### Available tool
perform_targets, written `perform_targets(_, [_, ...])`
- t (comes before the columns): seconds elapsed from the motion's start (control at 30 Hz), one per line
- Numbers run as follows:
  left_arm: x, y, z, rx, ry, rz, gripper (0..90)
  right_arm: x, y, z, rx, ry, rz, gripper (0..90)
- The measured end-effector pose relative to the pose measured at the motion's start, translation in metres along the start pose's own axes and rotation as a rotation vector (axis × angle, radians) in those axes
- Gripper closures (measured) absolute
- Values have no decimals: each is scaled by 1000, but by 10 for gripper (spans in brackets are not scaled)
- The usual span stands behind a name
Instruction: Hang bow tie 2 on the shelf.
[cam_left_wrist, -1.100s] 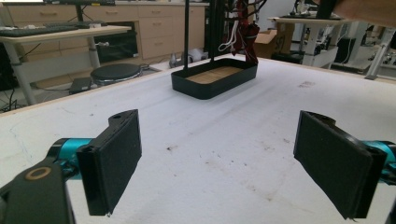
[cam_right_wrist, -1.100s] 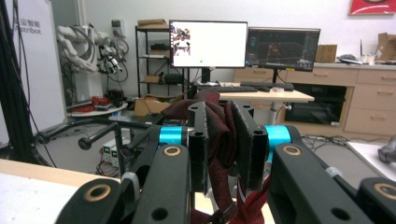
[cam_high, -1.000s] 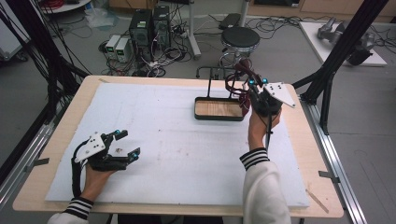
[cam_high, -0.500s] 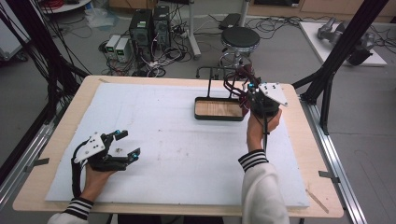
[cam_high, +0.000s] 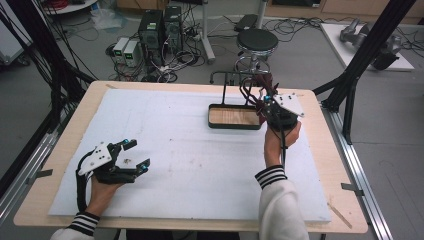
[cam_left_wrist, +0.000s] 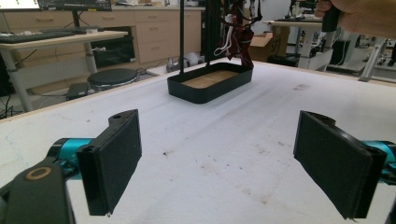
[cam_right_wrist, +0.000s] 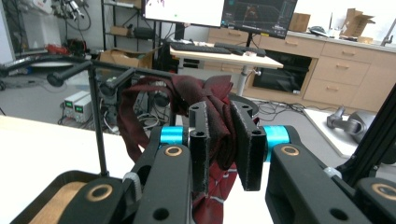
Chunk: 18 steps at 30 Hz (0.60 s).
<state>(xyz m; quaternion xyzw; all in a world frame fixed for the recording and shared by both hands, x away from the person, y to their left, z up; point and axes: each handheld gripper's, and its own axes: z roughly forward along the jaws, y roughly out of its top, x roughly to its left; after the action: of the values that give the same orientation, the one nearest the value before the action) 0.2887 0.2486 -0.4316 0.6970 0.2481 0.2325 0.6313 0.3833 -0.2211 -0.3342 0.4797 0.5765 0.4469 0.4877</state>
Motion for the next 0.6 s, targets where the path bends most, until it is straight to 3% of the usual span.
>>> perform_targets(0.4, [0, 0, -1, -2, 3, 3, 156, 6, -5, 8, 72, 60, -46, 784])
perform_targets(0.6, [1, 0, -3, 3, 6, 4, 156, 9, -11, 15, 90, 73, -30, 783])
